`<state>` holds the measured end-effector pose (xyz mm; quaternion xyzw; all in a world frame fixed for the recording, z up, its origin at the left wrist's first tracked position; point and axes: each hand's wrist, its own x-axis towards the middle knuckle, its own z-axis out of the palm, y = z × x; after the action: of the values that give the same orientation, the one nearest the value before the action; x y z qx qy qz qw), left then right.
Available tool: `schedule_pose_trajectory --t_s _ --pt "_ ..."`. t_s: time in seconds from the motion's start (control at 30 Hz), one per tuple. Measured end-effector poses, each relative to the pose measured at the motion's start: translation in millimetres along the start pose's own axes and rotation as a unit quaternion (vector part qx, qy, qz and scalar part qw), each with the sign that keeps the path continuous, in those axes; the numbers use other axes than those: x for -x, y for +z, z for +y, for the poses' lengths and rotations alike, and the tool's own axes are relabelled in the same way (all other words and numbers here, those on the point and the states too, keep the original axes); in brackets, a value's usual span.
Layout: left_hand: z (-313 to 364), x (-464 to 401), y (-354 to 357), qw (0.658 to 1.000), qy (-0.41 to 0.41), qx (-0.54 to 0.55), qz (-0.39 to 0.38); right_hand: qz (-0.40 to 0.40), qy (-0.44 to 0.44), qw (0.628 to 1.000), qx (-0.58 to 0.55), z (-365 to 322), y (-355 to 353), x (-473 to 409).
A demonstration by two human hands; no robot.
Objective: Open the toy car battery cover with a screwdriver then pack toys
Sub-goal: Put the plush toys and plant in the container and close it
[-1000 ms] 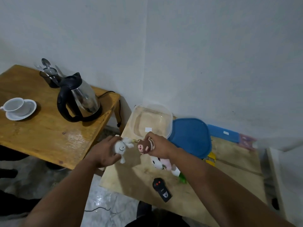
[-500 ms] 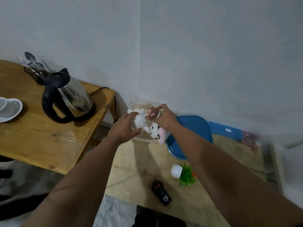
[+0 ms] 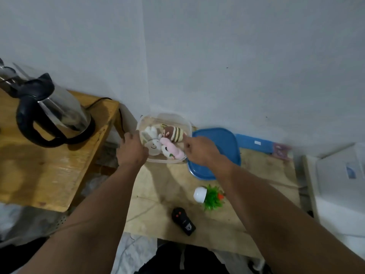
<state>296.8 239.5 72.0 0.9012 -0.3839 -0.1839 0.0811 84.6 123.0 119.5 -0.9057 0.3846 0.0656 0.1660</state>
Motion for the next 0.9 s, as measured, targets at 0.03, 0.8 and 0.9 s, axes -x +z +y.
schedule_pose_trajectory --t_s 0.03,0.8,0.9 --pt "-4 1 2 0.999 -0.022 0.020 -0.016 -0.028 -0.008 0.999 0.025 2 2 10" --pt "-22 16 18 0.979 -0.071 0.189 -0.009 -0.215 0.105 0.965 0.105 5 73 97" --pt "-24 16 16 0.979 -0.065 0.191 -0.013 -0.256 0.107 0.959 0.055 -1 28 68"
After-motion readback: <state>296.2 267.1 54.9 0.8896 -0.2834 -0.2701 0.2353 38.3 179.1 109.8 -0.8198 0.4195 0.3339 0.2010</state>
